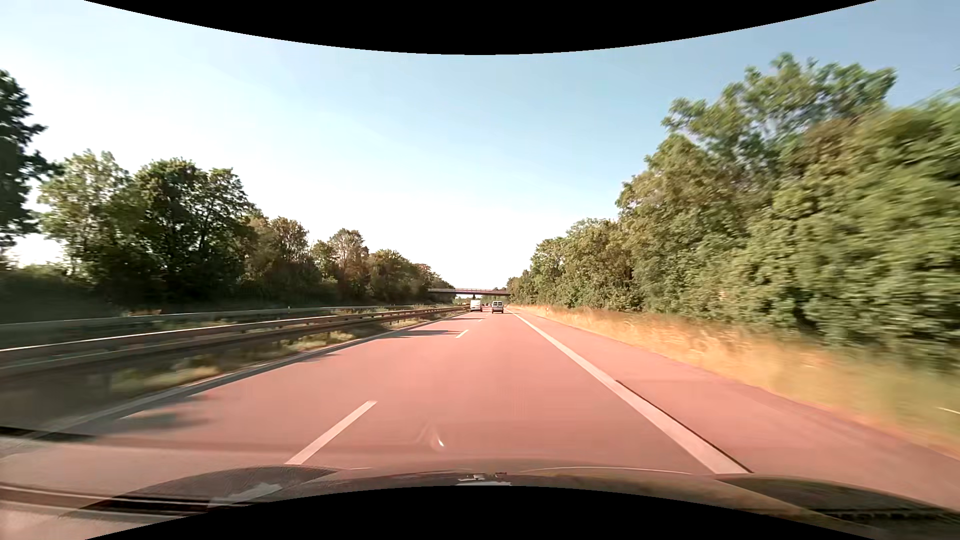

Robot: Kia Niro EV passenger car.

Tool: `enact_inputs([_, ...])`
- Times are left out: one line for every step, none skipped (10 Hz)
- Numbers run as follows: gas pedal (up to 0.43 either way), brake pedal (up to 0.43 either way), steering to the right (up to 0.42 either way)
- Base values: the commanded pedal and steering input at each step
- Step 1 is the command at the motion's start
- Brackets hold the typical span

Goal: Follow the waypoints while adhering to traffic rules and regulations

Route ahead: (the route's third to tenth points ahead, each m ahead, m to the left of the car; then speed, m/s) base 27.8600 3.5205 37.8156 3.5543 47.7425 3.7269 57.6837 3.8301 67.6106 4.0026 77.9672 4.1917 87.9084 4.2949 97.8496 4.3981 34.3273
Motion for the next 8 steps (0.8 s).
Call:
enact_inputs([0.22, 0.006, -0.001])
enact_inputs([0.22, 0.006, -0.001])
enact_inputs([0.22, 0.006, -0.001])
enact_inputs([0.22, 0.006, -0.001])
enact_inputs([0.228, 0.006, -0.001])
enact_inputs([0.299, 0.006, -0.001])
enact_inputs([0.311, 0.006, -0.001])
enact_inputs([0.319, 0.006, -0.001])
